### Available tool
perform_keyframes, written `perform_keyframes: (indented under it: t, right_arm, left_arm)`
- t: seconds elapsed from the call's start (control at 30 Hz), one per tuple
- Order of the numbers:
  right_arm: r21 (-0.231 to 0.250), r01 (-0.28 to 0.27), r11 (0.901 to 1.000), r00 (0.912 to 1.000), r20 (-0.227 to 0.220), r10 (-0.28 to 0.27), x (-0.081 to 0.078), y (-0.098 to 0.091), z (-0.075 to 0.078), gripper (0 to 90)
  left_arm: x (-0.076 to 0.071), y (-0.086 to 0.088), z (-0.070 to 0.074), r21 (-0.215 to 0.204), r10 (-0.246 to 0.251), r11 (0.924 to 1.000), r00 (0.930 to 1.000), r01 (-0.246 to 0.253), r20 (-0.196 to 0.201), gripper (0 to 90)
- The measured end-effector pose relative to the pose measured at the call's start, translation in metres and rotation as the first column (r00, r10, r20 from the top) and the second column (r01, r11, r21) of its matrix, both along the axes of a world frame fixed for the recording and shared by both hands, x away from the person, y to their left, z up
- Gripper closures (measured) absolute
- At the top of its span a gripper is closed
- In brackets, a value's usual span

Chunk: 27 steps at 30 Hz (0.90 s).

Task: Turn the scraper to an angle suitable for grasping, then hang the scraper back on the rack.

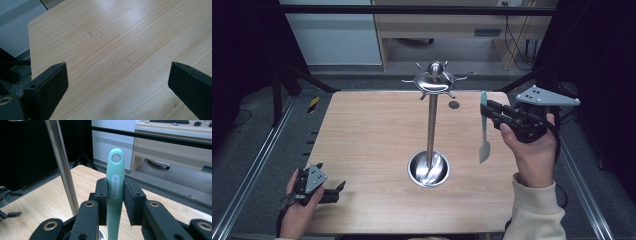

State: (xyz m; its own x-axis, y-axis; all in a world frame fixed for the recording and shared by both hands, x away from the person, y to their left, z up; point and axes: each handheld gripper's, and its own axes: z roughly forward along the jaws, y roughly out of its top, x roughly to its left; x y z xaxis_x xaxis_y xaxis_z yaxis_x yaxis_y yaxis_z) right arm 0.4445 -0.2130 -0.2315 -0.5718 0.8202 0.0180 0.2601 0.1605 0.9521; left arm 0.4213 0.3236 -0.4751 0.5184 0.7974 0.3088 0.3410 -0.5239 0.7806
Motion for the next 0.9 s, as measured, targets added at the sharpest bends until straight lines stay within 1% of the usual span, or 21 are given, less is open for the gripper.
perform_keyframes:
  t: [0.07,0.2,0.3,0.43,0.77,0.9]
  right_arm:
    - [-0.001,0.001,1.0000,1.0000,0.003,-0.001,-0.001,0.000,0.001,74.2]
    - [0.003,-0.001,1.0000,0.9999,0.011,0.001,-0.004,-0.001,0.003,74.2]
    - [0.008,-0.012,0.9999,0.9998,0.017,0.012,-0.007,0.000,0.005,74.1]
    - [0.004,-0.018,0.9998,0.9991,0.038,0.017,-0.012,0.002,0.010,74.1]
    - [0.011,-0.073,0.9973,0.9935,0.088,0.071,-0.032,0.012,0.023,74.1]
    - [0.009,-0.086,0.9962,0.9916,0.098,0.085,-0.034,0.014,0.023,74.1]
  left_arm:
    - [0.000,0.000,0.000,-0.003,0.000,1.0000,1.0000,0.000,0.000,2.6]
    - [0.000,-0.001,0.000,0.004,-0.007,1.0000,1.0000,0.007,-0.003,2.6]
    - [0.000,-0.001,-0.001,0.002,-0.006,1.0000,1.0000,0.006,-0.005,2.6]
    - [0.000,-0.001,-0.001,0.002,-0.004,1.0000,1.0000,0.004,-0.005,2.6]
    - [0.000,-0.001,-0.001,0.002,-0.007,1.0000,1.0000,0.007,-0.006,2.6]
    - [0.000,-0.001,-0.001,0.002,-0.008,1.0000,1.0000,0.008,-0.004,2.6]
